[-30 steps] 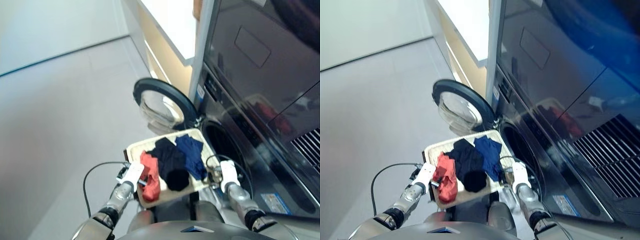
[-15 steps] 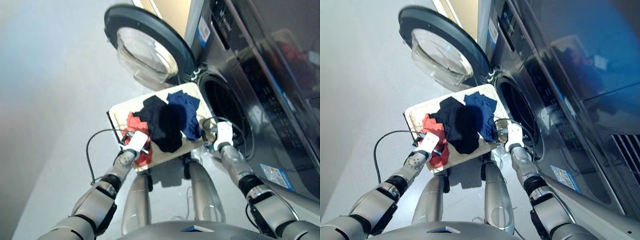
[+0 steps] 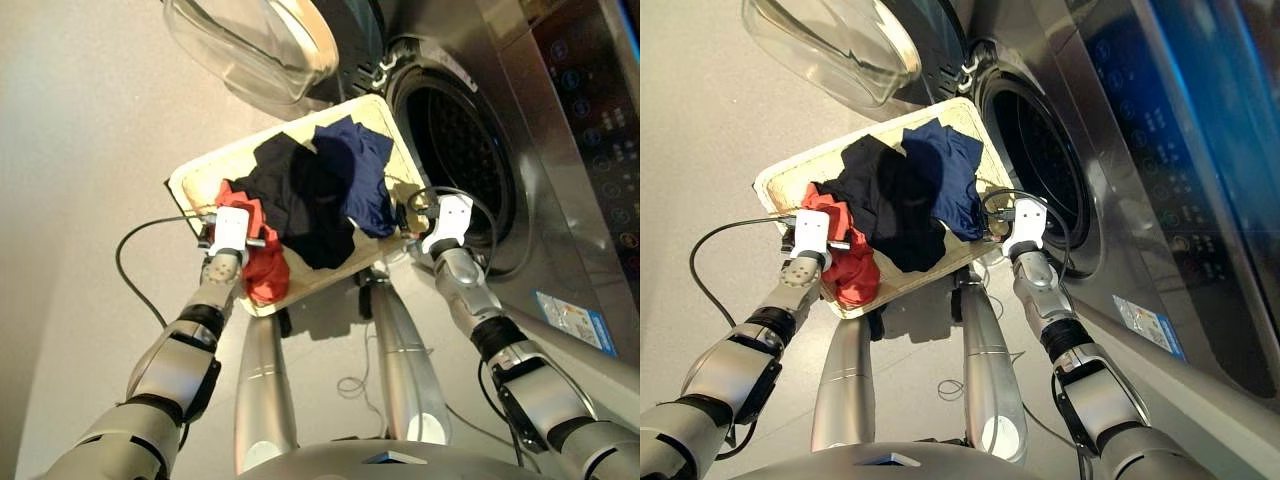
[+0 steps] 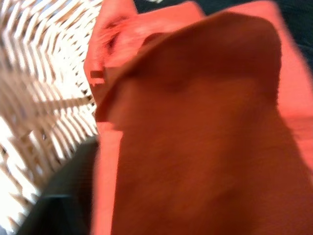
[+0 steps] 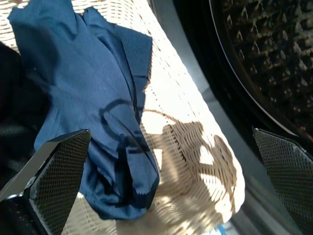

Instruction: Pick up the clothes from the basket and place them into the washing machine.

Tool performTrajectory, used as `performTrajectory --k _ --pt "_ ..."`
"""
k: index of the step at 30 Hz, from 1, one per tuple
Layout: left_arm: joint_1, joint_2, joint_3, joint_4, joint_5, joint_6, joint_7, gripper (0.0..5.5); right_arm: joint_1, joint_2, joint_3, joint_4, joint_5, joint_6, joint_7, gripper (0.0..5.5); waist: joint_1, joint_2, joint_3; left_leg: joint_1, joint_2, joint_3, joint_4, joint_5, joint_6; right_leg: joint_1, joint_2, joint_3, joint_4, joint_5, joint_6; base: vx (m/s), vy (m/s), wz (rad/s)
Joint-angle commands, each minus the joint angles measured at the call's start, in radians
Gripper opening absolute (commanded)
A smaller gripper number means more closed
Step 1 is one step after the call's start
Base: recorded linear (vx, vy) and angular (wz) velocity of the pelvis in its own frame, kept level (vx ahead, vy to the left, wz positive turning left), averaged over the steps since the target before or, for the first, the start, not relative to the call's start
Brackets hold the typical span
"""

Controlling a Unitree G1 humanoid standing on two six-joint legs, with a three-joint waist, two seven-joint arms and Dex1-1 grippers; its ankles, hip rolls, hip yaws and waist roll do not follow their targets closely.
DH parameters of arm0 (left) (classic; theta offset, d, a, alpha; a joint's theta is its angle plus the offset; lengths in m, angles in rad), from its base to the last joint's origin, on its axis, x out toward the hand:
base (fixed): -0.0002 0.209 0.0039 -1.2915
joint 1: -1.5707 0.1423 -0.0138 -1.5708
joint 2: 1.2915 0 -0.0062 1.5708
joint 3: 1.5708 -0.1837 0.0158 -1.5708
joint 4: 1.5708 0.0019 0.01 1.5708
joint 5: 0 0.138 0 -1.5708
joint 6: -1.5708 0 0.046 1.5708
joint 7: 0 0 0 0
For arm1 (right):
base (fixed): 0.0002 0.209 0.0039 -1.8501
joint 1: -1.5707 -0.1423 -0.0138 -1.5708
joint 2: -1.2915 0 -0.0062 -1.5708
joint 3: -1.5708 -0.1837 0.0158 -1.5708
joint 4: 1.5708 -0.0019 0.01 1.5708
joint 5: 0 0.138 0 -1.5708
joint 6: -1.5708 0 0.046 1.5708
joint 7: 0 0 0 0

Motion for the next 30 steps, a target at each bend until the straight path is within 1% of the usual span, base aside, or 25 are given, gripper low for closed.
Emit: performTrajectory --k 1,4,7,8,10,12,15,16,17,19,20,21,23,26,28,30 --pt "0.036 0.017 0.040 0.037 -0.025 -0.022 0.011 0.00 0.026 0.004 0.017 -0.074 0.035 -0.068 0.016 5.50 -0.018 0.003 -0.065 0.021 -0.017 -0.019 0.014 -0.033 0.040 0.022 -0.004 -0.006 -0.091 0.070 0.056 0.000 0.000 0.000" --pt "0.048 -0.002 0.044 0.034 -0.035 -0.031 0.000 0.00 0.042 -0.003 0.007 -0.077 0.038 -0.072 0.032 5.50 -0.015 0.006 -0.083 0.042 -0.020 -0.023 -0.006 -0.030 0.036 0.038 -0.007 -0.006 -0.112 0.070 0.053 0.000 0.000 0.000" --pt "0.062 -0.023 0.049 0.010 -0.085 -0.045 -0.019 0.00 0.043 -0.004 0.005 -0.062 0.037 -0.073 0.035 5.50 -0.009 0.009 -0.099 0.083 -0.022 -0.027 -0.054 -0.018 0.027 0.073 -0.012 -0.010 -0.145 0.073 0.049 -0.030 -0.013 0.013" --pt "0.070 -0.031 0.048 -0.008 -0.105 -0.054 -0.029 0.00 0.041 -0.005 0.004 -0.059 0.033 -0.073 0.035 5.50 -0.013 0.004 -0.101 0.083 -0.033 -0.023 -0.075 0.019 0.031 0.077 -0.024 -0.013 -0.169 0.103 0.044 -0.088 -0.043 0.118" --pt "0.094 -0.049 0.045 -0.062 -0.143 -0.070 -0.042 0.00 0.039 -0.007 0.007 -0.047 0.014 -0.069 0.032 5.50 -0.005 0.007 -0.107 0.126 -0.033 -0.025 -0.113 0.028 0.025 0.117 -0.029 -0.018 -0.197 0.105 0.043 -0.042 -0.049 0.164" --pt "0.121 -0.064 0.050 -0.127 -0.198 -0.084 -0.063 0.00 0.030 -0.016 0.024 -0.028 -0.058 -0.053 0.010 5.50 0.008 0.008 -0.112 0.175 -0.033 -0.026 -0.151 0.037 0.020 0.164 -0.035 -0.026 -0.219 0.107 0.042 0.015 -0.075 0.109" --pt "0.172 -0.084 0.046 -0.273 -0.279 -0.095 -0.087 0.00 0.035 -0.027 0.040 -0.034 -0.114 -0.040 0.008 5.50 0.027 0.014 -0.118 0.247 -0.033 -0.024 -0.206 0.052 0.014 0.235 -0.045 -0.037 -0.256 0.112 0.043 0.022 -0.076 0.060" --pt "0.201 -0.083 0.050 -0.362 -0.312 -0.106 -0.085 0.00 0.039 -0.040 0.050 -0.040 -0.152 -0.032 0.006 5.50 0.036 0.018 -0.119 0.276 -0.032 -0.023 -0.229 0.058 0.012 0.262 -0.049 -0.041 -0.273 0.114 0.043 0.023 -0.069 0.087" --pt "0.220 -0.086 0.047 -0.428 -0.337 -0.102 -0.092 0.00 0.041 -0.051 0.061 -0.047 -0.194 -0.020 0.004 5.50 0.042 0.022 -0.120 0.298 -0.033 -0.021 -0.247 0.063 0.011 0.284 -0.053 -0.044 -0.288 0.117 0.044 0.019 -0.068 0.086" --pt "0.261 -0.089 0.051 -0.554 -0.395 -0.107 -0.109 0.00 0.047 -0.074 0.082 -0.062 -0.278 -0.007 0.010 5.50 0.055 0.028 -0.122 0.343 -0.032 -0.017 -0.278 0.072 0.011 0.328 -0.058 -0.050 -0.311 0.120 0.046 0.017 -0.066 0.053" --pt "0.283 -0.087 0.047 -0.626 -0.415 -0.109 -0.115 0.00 0.047 -0.086 0.094 -0.065 -0.318 0.003 0.011 5.50 0.062 0.031 -0.123 0.363 -0.033 -0.016 -0.292 0.075 0.011 0.350 -0.058 -0.053 -0.324 0.122 0.046 0.029 -0.059 0.054" --pt "0.298 -0.089 0.046 -0.684 -0.435 -0.102 -0.119 0.00 0.047 -0.093 0.101 -0.068 -0.348 0.008 0.015 5.50 0.068 0.035 -0.124 0.380 -0.033 -0.012 -0.303 0.078 0.011 0.363 -0.059 -0.055 -0.331 0.123 0.046 0.000 0.000 0.000" --pt "0.332 -0.091 0.044 -0.784 -0.467 -0.099 -0.137 0.00 0.047 -0.107 0.114 -0.077 -0.407 0.011 0.021 5.50 0.077 0.042 -0.126 0.413 -0.036 -0.003 -0.327 0.084 0.013 0.390 -0.060 -0.054 -0.345 0.126 0.049 0.000 0.000 0.000" --pt "0.345 -0.089 0.017 -0.891 -0.495 -0.093 -0.162 0.00 0.027 -0.126 0.152 -0.096 -0.500 0.008 0.029 5.50 0.087 0.055 -0.134 0.454 -0.036 0.009 -0.358 0.092 0.014 0.418 -0.061 -0.054 -0.360 0.130 0.054 0.000 0.000 0.000" --pt "0.348 -0.097 0.001 -0.930 -0.515 -0.088 -0.180 0.00 0.013 -0.134 0.178 -0.109 -0.541 -0.003 0.036 5.50 0.094 0.063 -0.138 0.470 -0.038 0.017 -0.365 0.092 0.015 0.426 -0.059 -0.048 -0.362 0.132 0.057 0.000 0.000 0.000" --pt "0.341 -0.106 -0.029 -0.959 -0.534 -0.084 -0.198 0.00 -0.014 -0.143 0.217 -0.145 -0.570 -0.014 0.056 5.50 0.097 0.073 -0.140 0.483 -0.038 0.024 -0.369 0.092 0.018 0.431 -0.057 -0.044 -0.361 0.132 0.058 0.000 0.000 0.000"
